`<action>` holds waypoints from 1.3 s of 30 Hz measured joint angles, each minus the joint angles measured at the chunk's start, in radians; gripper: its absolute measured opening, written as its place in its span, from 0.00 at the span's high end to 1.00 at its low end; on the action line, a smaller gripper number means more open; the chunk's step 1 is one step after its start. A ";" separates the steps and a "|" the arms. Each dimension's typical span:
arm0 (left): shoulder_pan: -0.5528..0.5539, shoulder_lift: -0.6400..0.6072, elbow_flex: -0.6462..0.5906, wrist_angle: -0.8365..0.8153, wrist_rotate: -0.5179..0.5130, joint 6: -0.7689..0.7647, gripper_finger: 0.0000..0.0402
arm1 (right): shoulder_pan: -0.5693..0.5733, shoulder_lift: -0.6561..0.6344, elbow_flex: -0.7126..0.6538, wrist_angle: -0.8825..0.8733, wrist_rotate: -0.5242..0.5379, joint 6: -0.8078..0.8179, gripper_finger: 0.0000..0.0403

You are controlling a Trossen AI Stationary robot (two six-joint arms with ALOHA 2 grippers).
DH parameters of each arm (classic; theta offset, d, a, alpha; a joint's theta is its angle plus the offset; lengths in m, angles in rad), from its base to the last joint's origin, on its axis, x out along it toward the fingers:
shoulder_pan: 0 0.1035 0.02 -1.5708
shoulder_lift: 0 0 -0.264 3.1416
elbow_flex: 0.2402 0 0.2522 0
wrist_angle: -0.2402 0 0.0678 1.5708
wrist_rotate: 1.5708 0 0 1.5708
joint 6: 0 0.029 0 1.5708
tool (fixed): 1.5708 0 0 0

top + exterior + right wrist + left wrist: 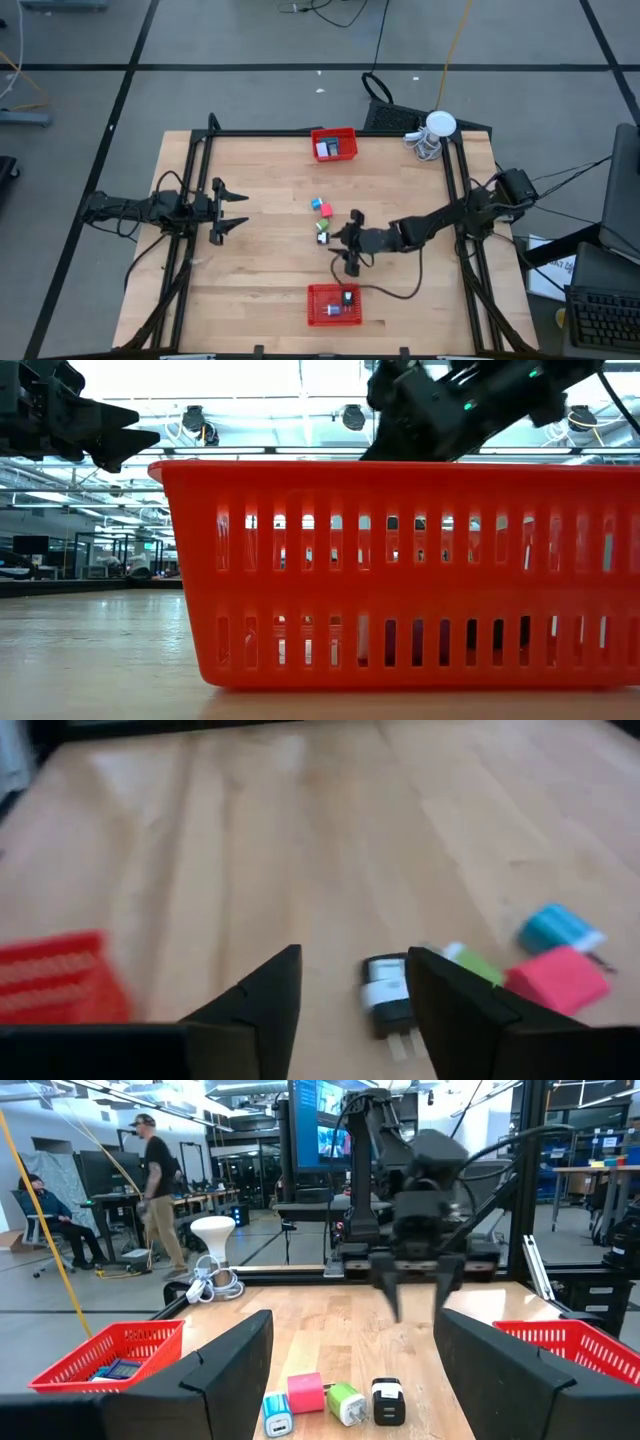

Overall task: Pick & Place Office items
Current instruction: Put the black white charger adapter into the bottom orange bin

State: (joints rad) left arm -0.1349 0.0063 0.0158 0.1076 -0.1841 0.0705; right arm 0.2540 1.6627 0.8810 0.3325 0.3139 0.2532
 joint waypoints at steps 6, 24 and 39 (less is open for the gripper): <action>0.000 0.000 0.000 0.000 0.000 0.000 0.32 | -0.089 0.073 0.002 0.124 -0.074 0.019 0.44; 0.000 0.000 0.000 -0.005 0.000 0.000 0.32 | -0.095 0.226 0.008 0.163 -0.249 -0.003 0.36; 0.000 0.000 0.000 -0.006 0.000 0.000 0.32 | -0.069 0.130 0.009 0.224 -0.433 0.158 0.42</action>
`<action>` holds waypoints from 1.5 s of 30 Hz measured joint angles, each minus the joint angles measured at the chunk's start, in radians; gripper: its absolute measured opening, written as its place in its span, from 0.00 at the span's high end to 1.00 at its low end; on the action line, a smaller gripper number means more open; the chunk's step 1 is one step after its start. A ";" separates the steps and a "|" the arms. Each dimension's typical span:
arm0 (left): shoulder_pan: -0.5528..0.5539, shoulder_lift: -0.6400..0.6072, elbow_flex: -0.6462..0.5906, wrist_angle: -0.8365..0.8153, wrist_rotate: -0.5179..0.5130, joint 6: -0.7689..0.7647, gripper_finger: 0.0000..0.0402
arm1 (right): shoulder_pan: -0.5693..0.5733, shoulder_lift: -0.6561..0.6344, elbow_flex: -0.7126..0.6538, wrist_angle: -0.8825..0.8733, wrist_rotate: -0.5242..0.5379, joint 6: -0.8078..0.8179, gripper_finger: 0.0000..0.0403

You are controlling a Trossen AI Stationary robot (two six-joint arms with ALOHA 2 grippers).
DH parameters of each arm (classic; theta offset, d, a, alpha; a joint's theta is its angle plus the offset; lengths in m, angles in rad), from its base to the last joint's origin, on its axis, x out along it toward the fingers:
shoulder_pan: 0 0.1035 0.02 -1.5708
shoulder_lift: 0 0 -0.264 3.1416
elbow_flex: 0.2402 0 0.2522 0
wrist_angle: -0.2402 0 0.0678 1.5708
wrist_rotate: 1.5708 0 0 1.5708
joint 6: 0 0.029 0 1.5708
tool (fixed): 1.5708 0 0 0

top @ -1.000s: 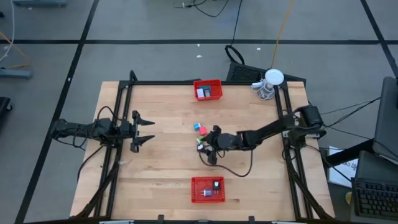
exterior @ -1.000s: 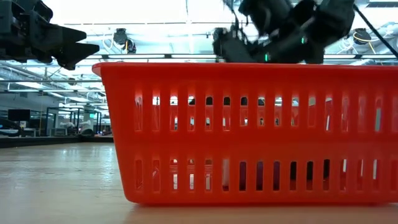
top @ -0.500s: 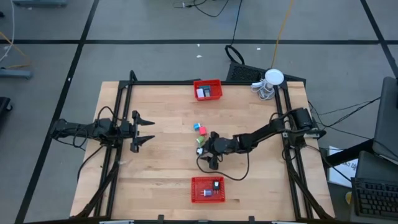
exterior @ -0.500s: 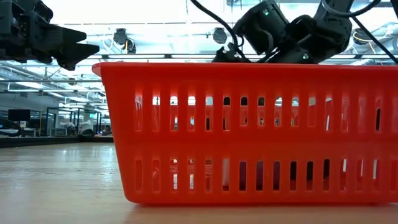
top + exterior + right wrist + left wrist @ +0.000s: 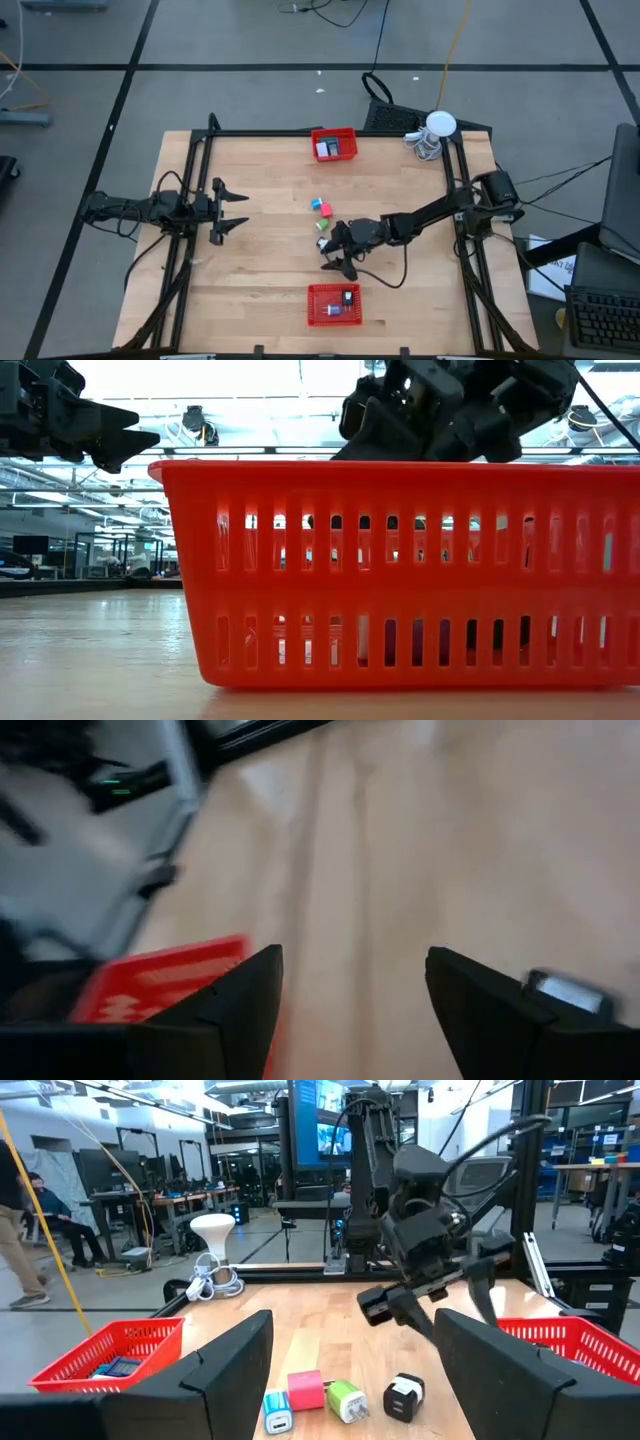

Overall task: Pick & Place Office items
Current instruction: Put the black white charger adapter into the bottom orange bin

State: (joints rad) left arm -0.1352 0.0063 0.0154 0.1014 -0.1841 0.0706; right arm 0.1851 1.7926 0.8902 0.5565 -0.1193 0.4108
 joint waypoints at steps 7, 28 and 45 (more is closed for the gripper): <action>0.000 0.000 0.000 0.000 0.000 0.000 0.32 | 0.054 0.000 0.000 -0.050 0.455 -0.137 0.44; 0.000 0.000 0.000 0.005 0.000 0.000 0.32 | 0.089 0.110 0.000 -0.054 0.562 -0.082 0.44; 0.000 0.000 0.000 0.005 0.000 0.000 0.32 | 0.076 0.125 0.000 -0.053 0.492 -0.115 0.44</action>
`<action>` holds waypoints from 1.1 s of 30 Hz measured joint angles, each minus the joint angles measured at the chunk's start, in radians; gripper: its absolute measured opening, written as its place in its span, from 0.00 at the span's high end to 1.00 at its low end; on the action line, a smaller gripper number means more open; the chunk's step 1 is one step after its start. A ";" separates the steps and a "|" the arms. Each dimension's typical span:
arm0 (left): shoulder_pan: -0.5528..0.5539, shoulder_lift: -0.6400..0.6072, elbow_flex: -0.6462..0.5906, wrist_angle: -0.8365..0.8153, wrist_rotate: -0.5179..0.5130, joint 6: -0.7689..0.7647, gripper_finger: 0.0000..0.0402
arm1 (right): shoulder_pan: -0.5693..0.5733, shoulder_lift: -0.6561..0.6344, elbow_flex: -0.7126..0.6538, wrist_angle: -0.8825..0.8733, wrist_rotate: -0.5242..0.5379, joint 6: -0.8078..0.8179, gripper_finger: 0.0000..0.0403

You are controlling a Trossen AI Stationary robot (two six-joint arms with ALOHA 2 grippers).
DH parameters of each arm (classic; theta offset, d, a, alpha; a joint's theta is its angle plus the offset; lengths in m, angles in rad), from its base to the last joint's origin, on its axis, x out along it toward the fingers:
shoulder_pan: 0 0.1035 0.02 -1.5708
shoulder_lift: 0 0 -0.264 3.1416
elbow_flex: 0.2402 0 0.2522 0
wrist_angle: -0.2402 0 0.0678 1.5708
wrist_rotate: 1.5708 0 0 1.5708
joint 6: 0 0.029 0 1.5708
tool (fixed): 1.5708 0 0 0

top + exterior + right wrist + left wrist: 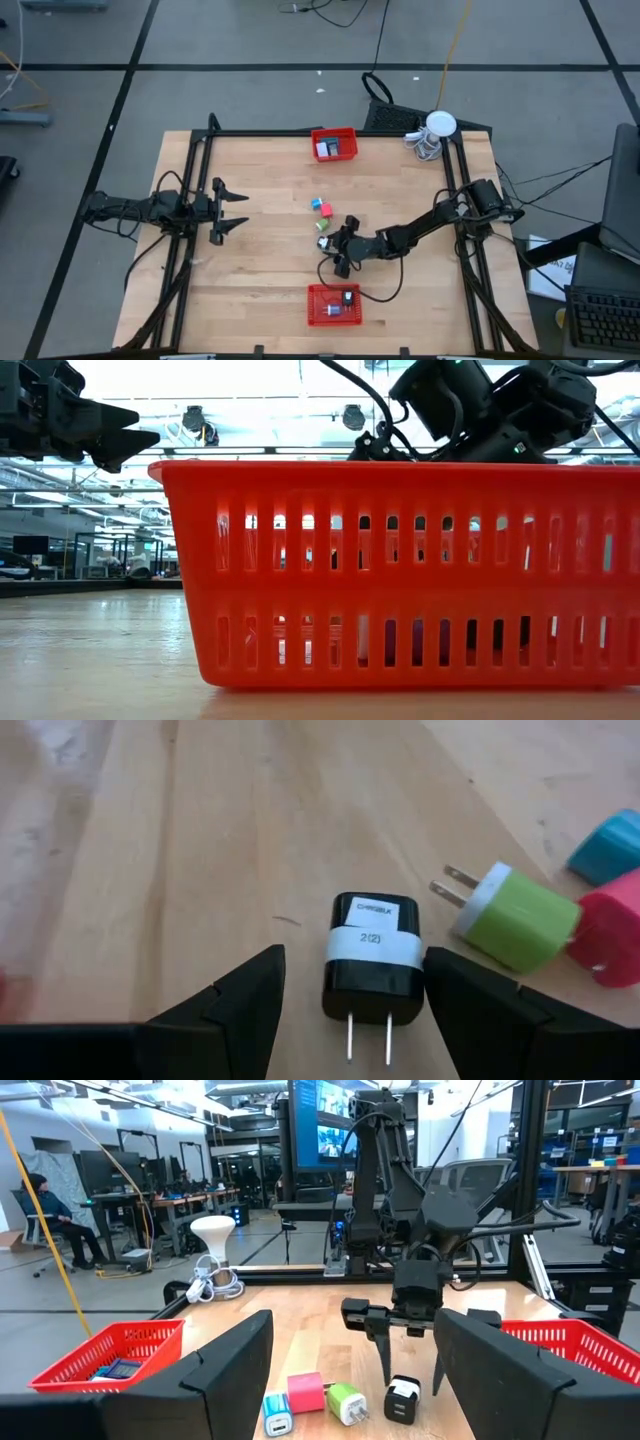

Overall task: Pick & Place Office items
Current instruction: Put the black white charger adapter into the bottom orange bin

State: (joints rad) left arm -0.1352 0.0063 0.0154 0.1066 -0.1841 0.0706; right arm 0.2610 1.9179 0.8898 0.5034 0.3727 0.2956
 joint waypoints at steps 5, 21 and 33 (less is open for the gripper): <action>0.000 0.000 0.000 0.000 0.000 0.000 0.32 | -0.019 0.000 0.000 -0.007 -0.012 -0.029 0.44; 0.000 0.000 0.000 0.000 0.000 0.000 0.32 | -0.048 0.000 0.000 -0.007 -0.113 -0.058 0.49; 0.000 0.000 0.000 0.000 0.000 0.000 0.32 | -0.051 0.000 0.000 -0.008 -0.079 -0.056 0.64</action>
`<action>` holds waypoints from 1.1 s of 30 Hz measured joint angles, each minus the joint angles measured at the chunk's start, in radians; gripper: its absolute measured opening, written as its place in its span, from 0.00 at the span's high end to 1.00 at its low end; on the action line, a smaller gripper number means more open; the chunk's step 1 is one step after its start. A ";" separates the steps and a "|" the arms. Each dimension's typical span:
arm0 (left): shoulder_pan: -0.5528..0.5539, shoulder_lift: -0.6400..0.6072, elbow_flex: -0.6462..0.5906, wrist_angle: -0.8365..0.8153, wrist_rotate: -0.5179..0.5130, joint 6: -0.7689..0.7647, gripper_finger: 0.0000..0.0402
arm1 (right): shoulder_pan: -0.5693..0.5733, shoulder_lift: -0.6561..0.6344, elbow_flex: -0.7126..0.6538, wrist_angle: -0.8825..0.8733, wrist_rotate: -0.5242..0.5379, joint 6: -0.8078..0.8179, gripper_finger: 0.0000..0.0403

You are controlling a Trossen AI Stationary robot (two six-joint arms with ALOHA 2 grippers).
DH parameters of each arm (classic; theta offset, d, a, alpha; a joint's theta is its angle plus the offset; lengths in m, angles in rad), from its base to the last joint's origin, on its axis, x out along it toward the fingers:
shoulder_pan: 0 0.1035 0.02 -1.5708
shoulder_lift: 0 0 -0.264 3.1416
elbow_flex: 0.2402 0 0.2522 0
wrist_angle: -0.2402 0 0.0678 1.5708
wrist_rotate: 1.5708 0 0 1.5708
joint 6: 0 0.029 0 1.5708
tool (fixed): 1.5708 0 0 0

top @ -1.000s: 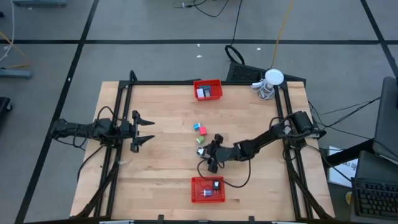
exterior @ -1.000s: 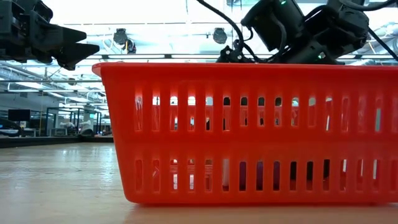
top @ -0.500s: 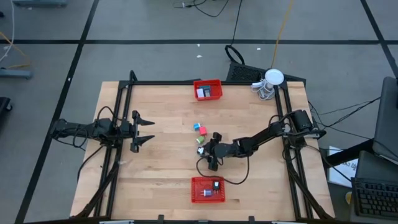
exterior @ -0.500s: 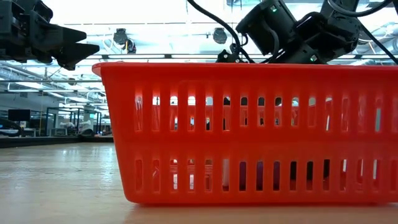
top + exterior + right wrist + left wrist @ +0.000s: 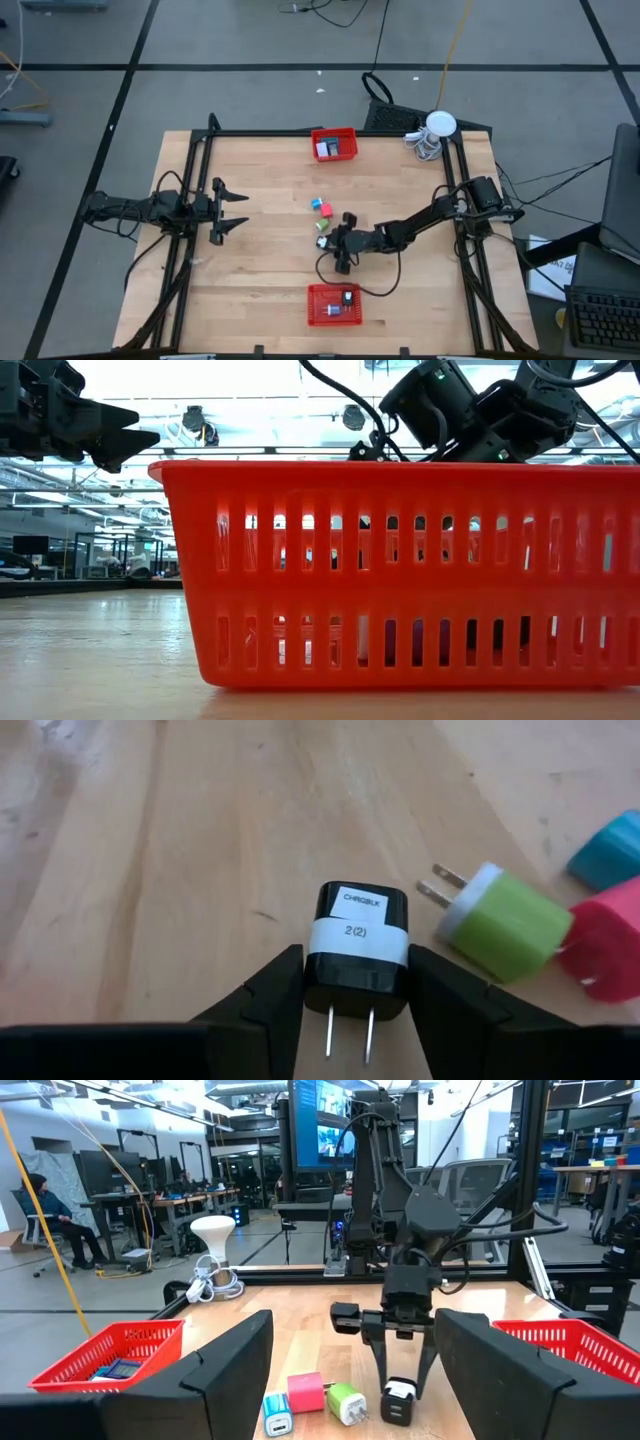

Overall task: Pick & Place Office items
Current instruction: Put the black white charger adapter into the bottom orange bin

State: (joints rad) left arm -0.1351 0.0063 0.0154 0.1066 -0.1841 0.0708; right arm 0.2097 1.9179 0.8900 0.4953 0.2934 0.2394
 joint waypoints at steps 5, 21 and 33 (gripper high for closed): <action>0.000 0.000 0.000 0.000 0.000 0.000 0.32 | 0.005 -0.005 0.000 0.001 0.017 -0.016 0.64; 0.000 0.000 0.000 0.000 0.000 0.000 0.32 | 0.145 -0.234 0.000 -0.004 -0.182 -0.008 0.64; 0.000 0.000 0.000 0.000 0.000 0.000 0.32 | 0.250 -0.183 0.219 -0.454 -0.212 0.066 0.64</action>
State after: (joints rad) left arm -0.1351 0.0063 0.0158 0.1063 -0.1841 0.0708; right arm 0.4598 1.7348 1.1094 0.0416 0.0815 0.3053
